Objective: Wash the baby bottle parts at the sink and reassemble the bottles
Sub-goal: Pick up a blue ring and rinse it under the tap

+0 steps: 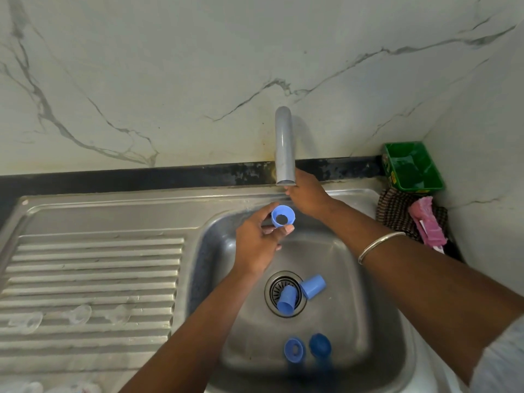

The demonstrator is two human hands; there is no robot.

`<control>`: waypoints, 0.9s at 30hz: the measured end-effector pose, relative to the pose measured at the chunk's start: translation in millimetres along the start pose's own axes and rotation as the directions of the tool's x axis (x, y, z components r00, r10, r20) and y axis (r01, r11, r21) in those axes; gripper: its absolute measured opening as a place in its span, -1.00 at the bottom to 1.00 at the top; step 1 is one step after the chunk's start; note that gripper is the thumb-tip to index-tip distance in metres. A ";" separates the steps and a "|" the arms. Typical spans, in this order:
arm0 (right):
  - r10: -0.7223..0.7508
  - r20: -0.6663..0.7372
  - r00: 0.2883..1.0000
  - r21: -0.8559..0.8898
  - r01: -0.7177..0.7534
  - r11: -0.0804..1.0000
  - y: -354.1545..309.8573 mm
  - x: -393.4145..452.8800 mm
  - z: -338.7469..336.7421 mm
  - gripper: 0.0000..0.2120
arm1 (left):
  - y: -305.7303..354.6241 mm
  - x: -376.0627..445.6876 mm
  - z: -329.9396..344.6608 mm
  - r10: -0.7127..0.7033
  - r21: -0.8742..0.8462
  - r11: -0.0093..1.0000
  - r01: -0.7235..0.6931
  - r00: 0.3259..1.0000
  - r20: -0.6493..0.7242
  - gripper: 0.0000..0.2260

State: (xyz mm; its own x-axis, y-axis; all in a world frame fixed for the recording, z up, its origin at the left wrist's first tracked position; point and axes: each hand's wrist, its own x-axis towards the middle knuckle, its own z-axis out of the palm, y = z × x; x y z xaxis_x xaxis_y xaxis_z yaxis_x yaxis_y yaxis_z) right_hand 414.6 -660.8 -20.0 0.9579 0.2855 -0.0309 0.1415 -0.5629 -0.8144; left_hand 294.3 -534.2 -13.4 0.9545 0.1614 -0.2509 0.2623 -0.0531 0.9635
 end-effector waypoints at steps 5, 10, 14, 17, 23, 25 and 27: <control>-0.043 -0.021 0.999 -0.109 0.040 0.993 -4.0 -0.3 0.5 -0.87 | -5.0 3.2 2.5 0.055 -0.024 0.998 -0.055 0.998 0.012 -0.63; -0.009 -0.024 1.000 -0.135 0.006 0.991 -9.8 -0.5 2.3 -0.74 | -6.0 9.5 3.7 0.145 0.017 0.989 -0.146 0.989 0.022 -0.64; -0.001 0.028 1.000 -0.061 0.002 0.998 -10.0 -8.2 0.2 -0.90 | -9.9 11.8 4.0 0.157 0.043 0.986 -0.159 0.986 0.048 -0.68; 0.035 -0.041 0.999 0.108 -0.030 0.994 -1.4 -24.2 4.2 -0.75 | -14.6 12.5 2.9 0.145 0.027 0.989 -0.146 0.988 0.046 -0.69; 0.228 -0.135 0.964 0.308 -0.178 0.934 26.6 -67.8 10.5 -0.74 | -22.8 5.6 7.1 0.020 0.034 0.999 -0.022 0.997 0.075 -0.85; 0.249 -0.137 0.959 0.358 -0.186 0.915 33.6 -78.8 10.7 -0.76 | -22.0 2.9 8.8 -0.042 -0.003 0.999 0.043 0.995 0.096 -0.91; 0.265 -0.143 0.954 0.394 -0.191 0.899 37.9 -87.6 10.8 -0.80 | -17.7 -0.4 13.0 -0.117 -0.048 0.991 0.123 0.986 0.118 -0.85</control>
State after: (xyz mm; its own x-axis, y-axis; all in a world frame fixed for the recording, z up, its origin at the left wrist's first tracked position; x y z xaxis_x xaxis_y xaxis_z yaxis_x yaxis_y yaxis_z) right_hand 333.4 -698.7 -54.4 0.9865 0.0122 -0.1630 -0.1546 -0.2551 -0.9545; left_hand 291.1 -546.1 -31.6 0.9273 0.0493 -0.3710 0.3707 0.0149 0.9286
